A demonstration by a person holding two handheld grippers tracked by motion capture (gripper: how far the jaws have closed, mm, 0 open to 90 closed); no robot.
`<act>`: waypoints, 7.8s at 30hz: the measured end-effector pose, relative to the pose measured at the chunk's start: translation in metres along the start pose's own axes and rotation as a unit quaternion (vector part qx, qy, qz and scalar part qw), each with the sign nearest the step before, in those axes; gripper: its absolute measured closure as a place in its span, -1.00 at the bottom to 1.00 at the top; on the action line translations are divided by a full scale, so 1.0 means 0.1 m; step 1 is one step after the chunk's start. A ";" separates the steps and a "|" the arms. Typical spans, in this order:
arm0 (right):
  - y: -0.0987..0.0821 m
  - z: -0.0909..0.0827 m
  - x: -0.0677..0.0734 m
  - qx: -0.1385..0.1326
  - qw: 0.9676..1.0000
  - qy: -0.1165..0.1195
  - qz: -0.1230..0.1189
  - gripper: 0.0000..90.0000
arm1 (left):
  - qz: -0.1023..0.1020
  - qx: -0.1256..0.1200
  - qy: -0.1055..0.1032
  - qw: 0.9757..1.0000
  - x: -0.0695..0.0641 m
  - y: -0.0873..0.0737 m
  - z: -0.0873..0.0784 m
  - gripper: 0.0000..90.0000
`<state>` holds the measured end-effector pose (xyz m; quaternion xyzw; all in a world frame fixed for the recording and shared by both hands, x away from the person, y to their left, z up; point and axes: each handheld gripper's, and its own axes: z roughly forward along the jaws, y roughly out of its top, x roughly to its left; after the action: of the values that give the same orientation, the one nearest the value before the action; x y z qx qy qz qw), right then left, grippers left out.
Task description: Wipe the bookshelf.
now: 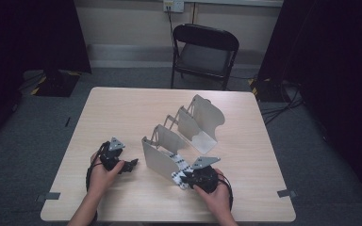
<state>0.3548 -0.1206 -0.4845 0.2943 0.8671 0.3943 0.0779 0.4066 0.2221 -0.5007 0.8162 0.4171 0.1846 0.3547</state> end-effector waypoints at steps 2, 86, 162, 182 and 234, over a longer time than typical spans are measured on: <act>0.04 0.04 0.01 0.005 1.000 -0.002 -0.006 0.74 | -0.001 0.000 0.000 1.000 0.00 0.00 0.00 -0.75; -0.12 -0.08 0.02 0.004 1.000 0.002 -0.004 0.49 | -0.003 -0.003 -0.001 1.000 -0.02 -0.02 -0.01 -0.74; -0.08 -0.01 0.04 -0.002 1.000 -0.021 0.017 0.57 | -0.004 -0.002 0.004 1.000 -0.12 -0.08 -0.10 -0.65; 0.05 0.04 0.02 0.014 0.999 -0.017 0.025 0.70 | 0.000 -0.004 -0.002 1.000 -0.11 -0.13 -0.14 -0.68; -0.01 -0.11 0.03 -0.009 1.000 -0.002 0.029 0.10 | -0.001 -0.004 -0.002 1.000 -0.11 -0.13 -0.15 -0.68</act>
<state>0.3482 -0.1266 -0.4777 0.3199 0.8541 0.4039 0.0711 0.3837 0.2245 -0.5005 0.8148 0.4165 0.1842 0.3587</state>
